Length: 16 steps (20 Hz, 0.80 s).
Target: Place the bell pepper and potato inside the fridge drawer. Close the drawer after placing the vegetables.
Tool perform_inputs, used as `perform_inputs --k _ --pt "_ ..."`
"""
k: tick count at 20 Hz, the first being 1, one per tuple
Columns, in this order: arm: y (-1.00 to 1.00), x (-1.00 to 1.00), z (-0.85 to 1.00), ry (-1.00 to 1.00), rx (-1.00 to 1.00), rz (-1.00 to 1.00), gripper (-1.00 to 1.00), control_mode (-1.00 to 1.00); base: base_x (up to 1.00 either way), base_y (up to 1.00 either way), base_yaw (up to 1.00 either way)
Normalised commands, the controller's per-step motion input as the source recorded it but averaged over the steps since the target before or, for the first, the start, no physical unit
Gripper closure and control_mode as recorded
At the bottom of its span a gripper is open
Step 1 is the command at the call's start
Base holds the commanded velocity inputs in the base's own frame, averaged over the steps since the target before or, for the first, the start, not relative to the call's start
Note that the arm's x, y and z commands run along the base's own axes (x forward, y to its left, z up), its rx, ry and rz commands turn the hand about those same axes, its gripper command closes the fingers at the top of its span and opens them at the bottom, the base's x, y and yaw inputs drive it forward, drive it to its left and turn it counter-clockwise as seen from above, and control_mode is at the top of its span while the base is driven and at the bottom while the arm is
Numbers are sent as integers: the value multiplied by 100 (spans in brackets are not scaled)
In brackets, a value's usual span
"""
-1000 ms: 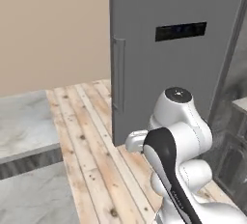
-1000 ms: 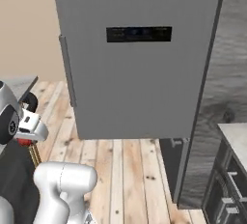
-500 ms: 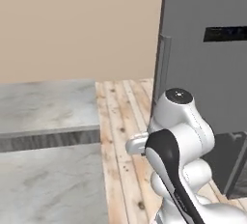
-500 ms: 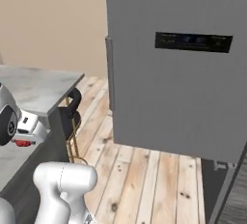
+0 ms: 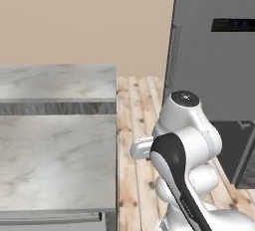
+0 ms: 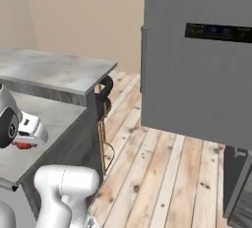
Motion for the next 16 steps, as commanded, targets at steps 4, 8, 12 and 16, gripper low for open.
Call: perform_inputs --k 4,8,12,16 --pt "0 0 0 0 0 0 100 100 -100 11 31" --pt "0 0 0 0 0 0 100 100 -94 58 45" --pt "0 0 0 0 0 0 100 100 -40 94 54" --pt "0 0 0 0 0 0 100 100 -1 100 52"
